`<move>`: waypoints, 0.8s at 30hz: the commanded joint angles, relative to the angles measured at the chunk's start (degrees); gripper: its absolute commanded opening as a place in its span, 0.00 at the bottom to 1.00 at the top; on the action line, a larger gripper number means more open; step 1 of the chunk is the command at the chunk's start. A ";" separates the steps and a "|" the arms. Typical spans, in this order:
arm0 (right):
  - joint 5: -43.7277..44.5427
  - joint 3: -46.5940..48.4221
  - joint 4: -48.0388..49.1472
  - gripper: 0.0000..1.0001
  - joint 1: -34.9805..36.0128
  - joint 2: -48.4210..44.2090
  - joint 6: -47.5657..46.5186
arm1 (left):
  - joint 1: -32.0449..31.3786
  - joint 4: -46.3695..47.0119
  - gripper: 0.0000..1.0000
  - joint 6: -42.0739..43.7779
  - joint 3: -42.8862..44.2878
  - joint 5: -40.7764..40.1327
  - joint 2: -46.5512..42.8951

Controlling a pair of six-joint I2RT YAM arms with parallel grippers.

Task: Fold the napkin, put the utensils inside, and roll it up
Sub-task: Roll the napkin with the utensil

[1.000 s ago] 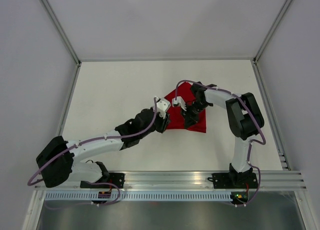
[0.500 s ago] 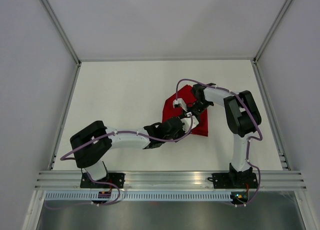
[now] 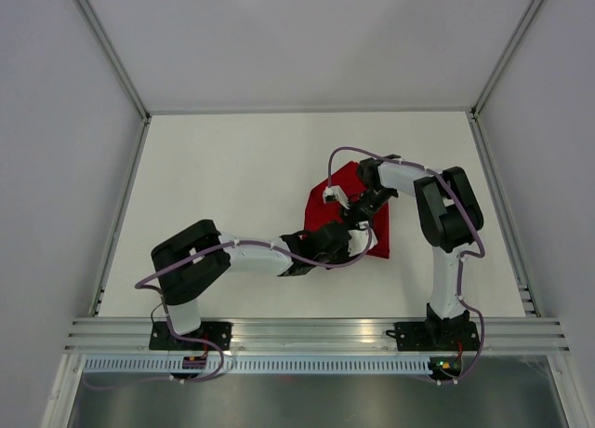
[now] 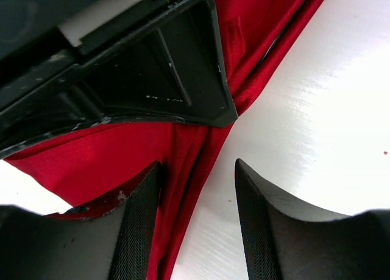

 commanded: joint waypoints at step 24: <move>10.90 0.62 1.36 0.19 -0.65 6.79 -3.44 | -0.33 0.71 0.24 3.81 3.33 4.30 8.11</move>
